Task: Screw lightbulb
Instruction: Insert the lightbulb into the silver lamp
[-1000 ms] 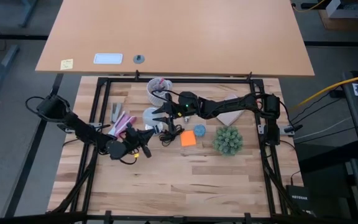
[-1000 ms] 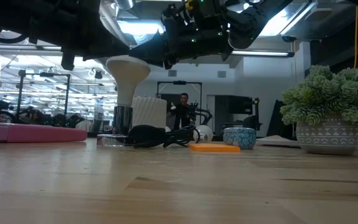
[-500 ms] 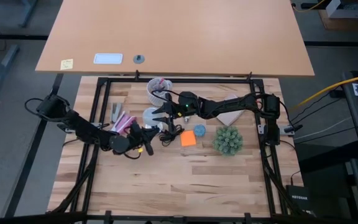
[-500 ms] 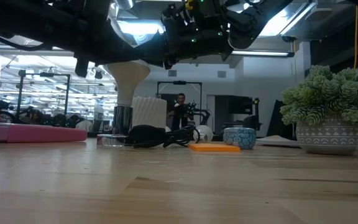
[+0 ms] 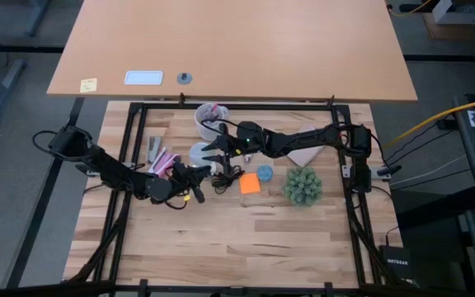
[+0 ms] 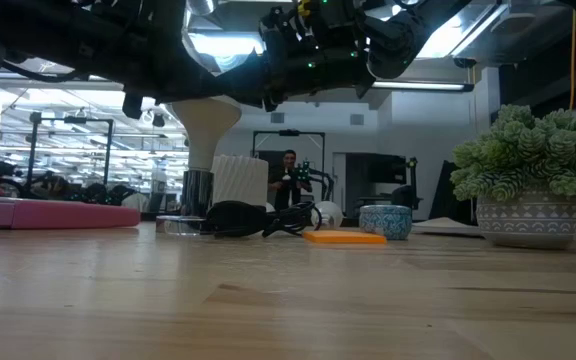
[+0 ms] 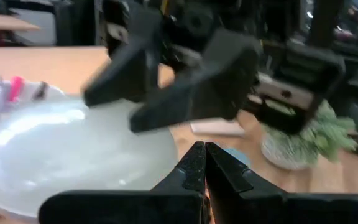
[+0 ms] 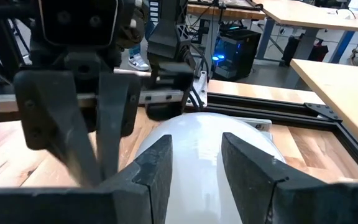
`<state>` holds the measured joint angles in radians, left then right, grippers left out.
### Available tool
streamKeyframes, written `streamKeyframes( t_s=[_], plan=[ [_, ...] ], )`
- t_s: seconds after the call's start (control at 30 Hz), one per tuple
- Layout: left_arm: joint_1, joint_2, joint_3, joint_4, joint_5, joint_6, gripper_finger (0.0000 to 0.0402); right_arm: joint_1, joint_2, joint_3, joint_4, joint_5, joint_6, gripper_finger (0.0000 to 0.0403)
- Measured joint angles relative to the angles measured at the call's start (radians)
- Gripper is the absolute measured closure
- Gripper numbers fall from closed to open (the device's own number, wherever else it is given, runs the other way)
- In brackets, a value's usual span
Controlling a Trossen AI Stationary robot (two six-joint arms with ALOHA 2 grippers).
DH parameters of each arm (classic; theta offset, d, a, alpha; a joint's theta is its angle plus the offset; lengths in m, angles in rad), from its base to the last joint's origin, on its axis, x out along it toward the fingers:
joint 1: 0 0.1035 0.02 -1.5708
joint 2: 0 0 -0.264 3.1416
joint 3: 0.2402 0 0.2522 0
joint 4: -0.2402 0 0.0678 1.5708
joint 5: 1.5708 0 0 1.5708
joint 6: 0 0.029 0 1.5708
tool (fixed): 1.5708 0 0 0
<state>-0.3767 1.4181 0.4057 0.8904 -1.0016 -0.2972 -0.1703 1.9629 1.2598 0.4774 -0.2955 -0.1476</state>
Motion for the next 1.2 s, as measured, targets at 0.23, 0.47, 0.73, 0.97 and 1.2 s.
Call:
streamKeyframes(
  t_s=[0.23, 0.47, 0.73, 0.97, 1.2],
  plan=[
    [-0.043, -0.003, 0.000, 0.042, -0.151, 0.066, 0.0400, 0.000, 0.000, 0.000, 0.000, 0.001, 0.017, 0.0260],
    [-0.059, -0.003, 0.000, 0.041, -0.153, 0.040, 0.0401, 0.000, 0.000, 0.000, 0.001, 0.001, 0.044, 0.0260],
    [-0.082, -0.004, 0.000, 0.032, -0.118, 0.006, 0.0401, 0.000, 0.000, 0.000, 0.002, 0.055, 0.074, 0.0260],
    [-0.058, -0.004, 0.000, -0.010, -0.121, -0.034, 0.0402, 0.001, 0.000, 0.000, 0.001, 0.057, 0.073, 0.0260],
    [-0.085, -0.004, 0.000, -0.073, -0.256, -0.063, 0.0401, 0.000, 0.000, 0.001, -0.006, 0.019, 0.096, 0.0260]
  ],
)
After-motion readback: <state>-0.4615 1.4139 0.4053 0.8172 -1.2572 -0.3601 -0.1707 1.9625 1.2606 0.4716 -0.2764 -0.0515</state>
